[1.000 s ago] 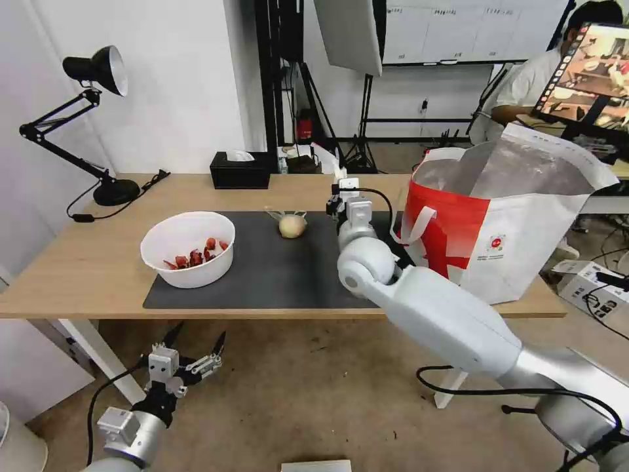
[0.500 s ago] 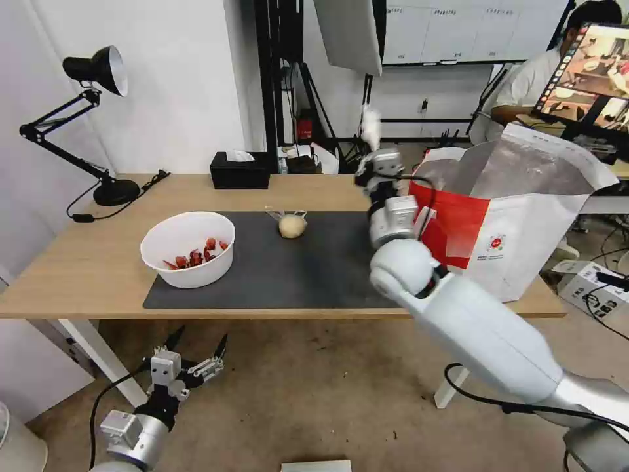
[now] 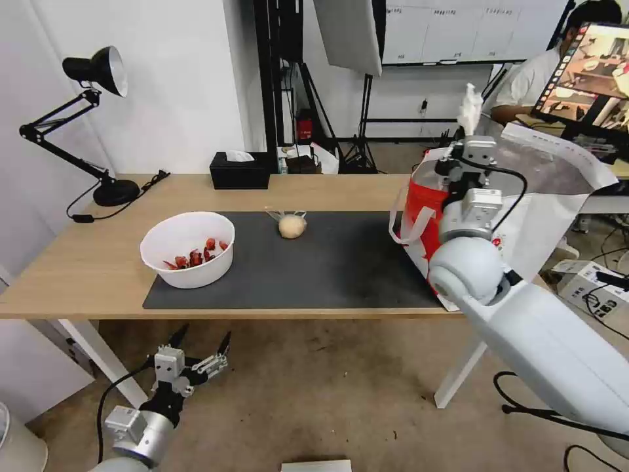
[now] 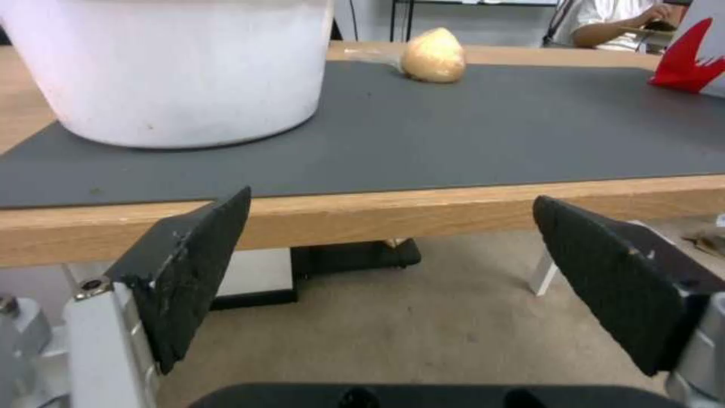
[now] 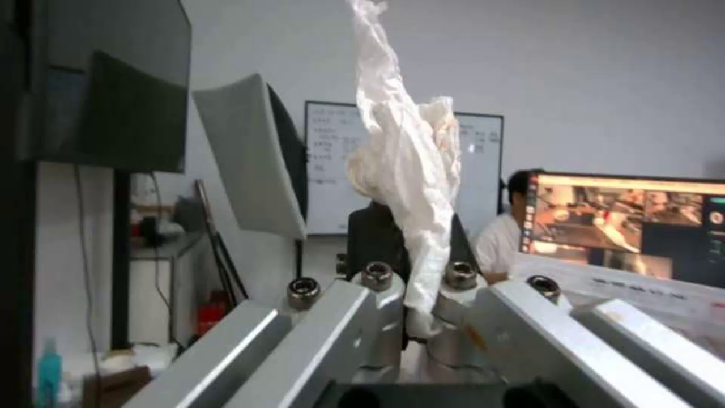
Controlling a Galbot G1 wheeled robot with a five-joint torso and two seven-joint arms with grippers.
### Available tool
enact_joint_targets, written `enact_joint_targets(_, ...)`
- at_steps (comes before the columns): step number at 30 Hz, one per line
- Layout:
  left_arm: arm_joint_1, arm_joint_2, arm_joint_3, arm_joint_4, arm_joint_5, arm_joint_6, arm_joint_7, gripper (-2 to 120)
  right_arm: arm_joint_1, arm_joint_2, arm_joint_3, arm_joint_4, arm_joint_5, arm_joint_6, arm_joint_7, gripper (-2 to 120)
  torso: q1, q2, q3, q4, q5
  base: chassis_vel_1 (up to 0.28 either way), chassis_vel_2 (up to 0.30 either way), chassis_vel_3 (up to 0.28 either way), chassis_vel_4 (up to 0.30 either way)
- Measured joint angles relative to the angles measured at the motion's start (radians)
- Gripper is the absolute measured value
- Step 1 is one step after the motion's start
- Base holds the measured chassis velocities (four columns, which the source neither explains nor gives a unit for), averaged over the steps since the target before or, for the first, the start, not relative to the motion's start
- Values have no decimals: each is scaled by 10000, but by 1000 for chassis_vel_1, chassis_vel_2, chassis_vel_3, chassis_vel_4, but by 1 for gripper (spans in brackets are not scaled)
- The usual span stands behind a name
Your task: Pick up the trash from the table and place it into the takeout bag.
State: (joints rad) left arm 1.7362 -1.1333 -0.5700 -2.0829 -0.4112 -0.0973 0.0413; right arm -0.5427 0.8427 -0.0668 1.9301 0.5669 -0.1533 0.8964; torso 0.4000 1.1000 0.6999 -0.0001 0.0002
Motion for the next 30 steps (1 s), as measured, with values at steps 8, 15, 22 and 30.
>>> enact_joint_targets(8,183,-12,-89,-99,-111,22,233,100,86,-561,223,-23,725,-1012,673,21,0,1,1,0,-2,0,0,0,0)
enact_joint_targets(15,189,-56,-127,-239,-122,159,302,100,219,-841,252,160,1340,-1175,679,45,0,0,1,1,-3,0,0,0,0)
enact_joint_targets(22,304,-51,-186,-334,-118,180,352,100,104,-881,281,231,1506,-1196,600,74,0,0,1,0,-1,0,0,0,0)
enact_joint_targets(30,262,-13,-247,-396,-169,166,352,100,-142,-980,589,943,2434,-589,-594,99,0,0,1,0,-2,0,0,0,0)
